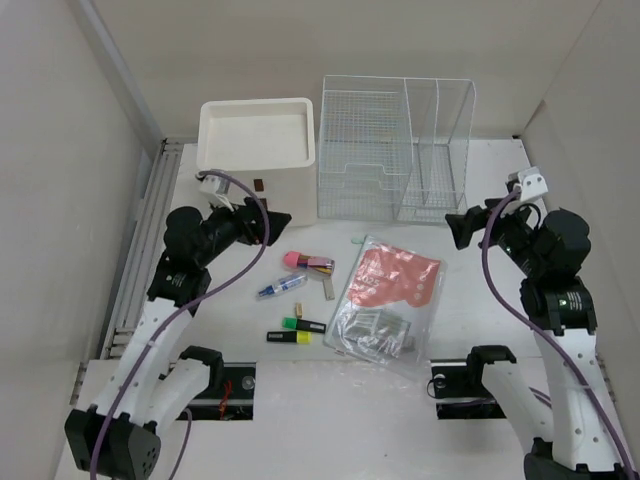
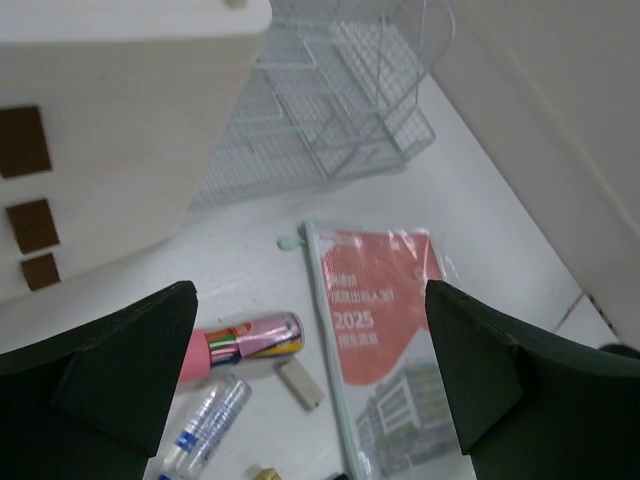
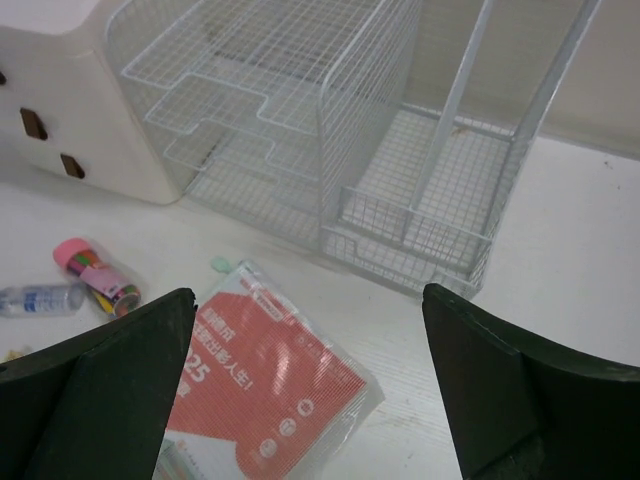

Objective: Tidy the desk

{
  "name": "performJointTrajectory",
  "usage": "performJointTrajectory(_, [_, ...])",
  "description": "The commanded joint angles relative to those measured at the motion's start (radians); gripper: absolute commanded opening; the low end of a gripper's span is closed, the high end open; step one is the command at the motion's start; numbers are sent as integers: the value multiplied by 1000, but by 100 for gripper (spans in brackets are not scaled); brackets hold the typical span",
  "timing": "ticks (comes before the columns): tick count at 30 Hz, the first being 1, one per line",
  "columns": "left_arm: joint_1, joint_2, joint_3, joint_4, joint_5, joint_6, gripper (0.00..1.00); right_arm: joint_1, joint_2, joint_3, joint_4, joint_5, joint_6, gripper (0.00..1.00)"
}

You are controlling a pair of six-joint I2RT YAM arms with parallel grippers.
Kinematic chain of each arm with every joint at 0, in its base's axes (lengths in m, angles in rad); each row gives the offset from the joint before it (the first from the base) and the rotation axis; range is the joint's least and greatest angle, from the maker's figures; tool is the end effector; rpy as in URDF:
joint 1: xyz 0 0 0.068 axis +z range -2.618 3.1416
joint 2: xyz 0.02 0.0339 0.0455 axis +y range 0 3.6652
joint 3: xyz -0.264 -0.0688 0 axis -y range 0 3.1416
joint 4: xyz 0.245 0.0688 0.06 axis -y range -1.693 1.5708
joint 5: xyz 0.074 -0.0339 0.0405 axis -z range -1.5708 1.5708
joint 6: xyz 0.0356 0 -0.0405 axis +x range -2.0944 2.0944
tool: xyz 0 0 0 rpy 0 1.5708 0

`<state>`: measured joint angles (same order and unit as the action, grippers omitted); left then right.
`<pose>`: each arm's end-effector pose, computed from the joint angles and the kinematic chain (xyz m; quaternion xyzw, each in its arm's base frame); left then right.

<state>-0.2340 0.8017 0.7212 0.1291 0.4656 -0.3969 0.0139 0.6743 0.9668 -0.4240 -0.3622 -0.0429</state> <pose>0.1822 -0.0599 0.3484 0.1119 0.6825 -0.3698 0.6204 0.1372 0.0145 0.3924 -0.1397 0.7361 0.1260 0.6502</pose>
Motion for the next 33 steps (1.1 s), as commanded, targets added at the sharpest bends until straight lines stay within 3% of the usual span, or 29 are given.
performJointTrajectory(1, [-11,72,61,-28,180,56,97,-3,14,-46,-7,-62,-88,100])
performJointTrajectory(7, [-96,117,81,-61,268,131,98,-37,197,-7,-96,-3,-130,100])
performJointTrajectory(14, [-183,174,100,-120,255,185,99,-55,366,45,-171,-15,-112,100])
performJointTrajectory(21, [-254,252,100,-138,277,204,99,-55,499,82,-334,-231,-307,100])
performJointTrajectory(33, [-386,372,118,-171,216,239,94,-107,780,138,-394,-273,-350,100])
